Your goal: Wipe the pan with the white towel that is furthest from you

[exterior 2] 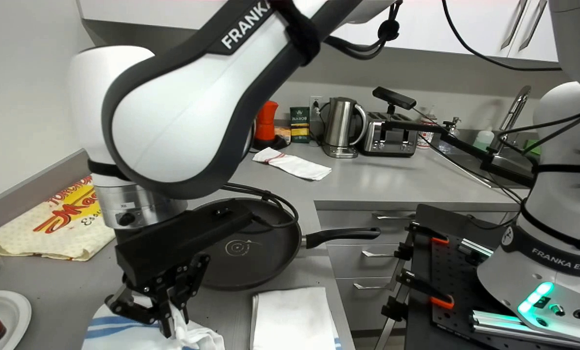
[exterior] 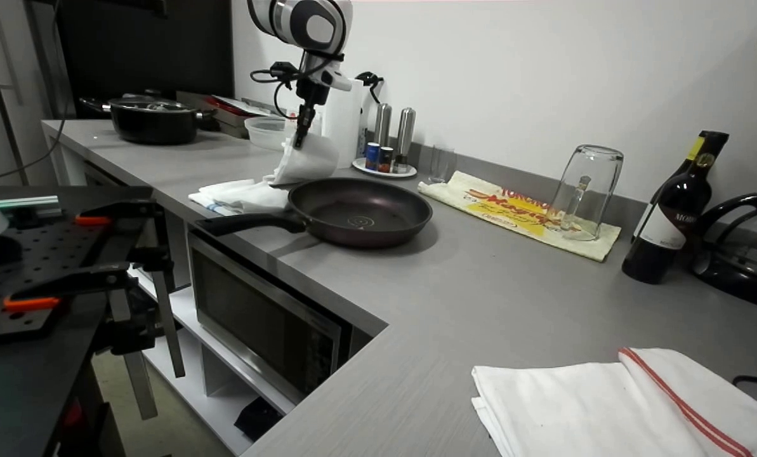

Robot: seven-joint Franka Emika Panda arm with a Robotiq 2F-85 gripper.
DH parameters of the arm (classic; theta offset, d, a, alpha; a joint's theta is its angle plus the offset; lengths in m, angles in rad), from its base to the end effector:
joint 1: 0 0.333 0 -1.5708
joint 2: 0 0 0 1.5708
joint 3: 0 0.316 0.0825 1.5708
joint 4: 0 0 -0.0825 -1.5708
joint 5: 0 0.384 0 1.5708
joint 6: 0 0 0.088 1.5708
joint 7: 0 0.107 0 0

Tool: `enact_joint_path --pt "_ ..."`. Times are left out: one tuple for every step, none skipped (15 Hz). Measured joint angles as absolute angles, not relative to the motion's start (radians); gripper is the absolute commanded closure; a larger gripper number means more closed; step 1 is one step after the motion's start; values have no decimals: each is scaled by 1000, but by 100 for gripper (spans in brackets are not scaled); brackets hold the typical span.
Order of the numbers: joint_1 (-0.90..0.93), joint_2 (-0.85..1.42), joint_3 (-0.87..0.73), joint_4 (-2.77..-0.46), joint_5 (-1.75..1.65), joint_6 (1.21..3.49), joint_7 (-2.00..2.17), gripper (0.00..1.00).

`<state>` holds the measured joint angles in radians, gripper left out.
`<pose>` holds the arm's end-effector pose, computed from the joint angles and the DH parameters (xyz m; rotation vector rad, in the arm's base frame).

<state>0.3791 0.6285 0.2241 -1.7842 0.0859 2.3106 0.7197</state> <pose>0.5386 0.3611 0.2024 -3.0133 0.3225 0.2888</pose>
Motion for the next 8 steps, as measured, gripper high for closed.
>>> enact_joint_path --pt "362 634 220 -1788 104 2311 702 98" --pt "348 635 215 -1794 120 2311 687 98" --pt "337 635 211 -1799 131 2311 677 98" --pt "327 634 207 -1804 140 2311 669 98" --pt "320 634 204 -1809 149 2311 665 98" --pt "315 634 203 -1814 157 2311 663 98" --pt "311 633 203 -1819 165 2311 662 98" --pt "311 633 203 -1824 171 2311 662 65"
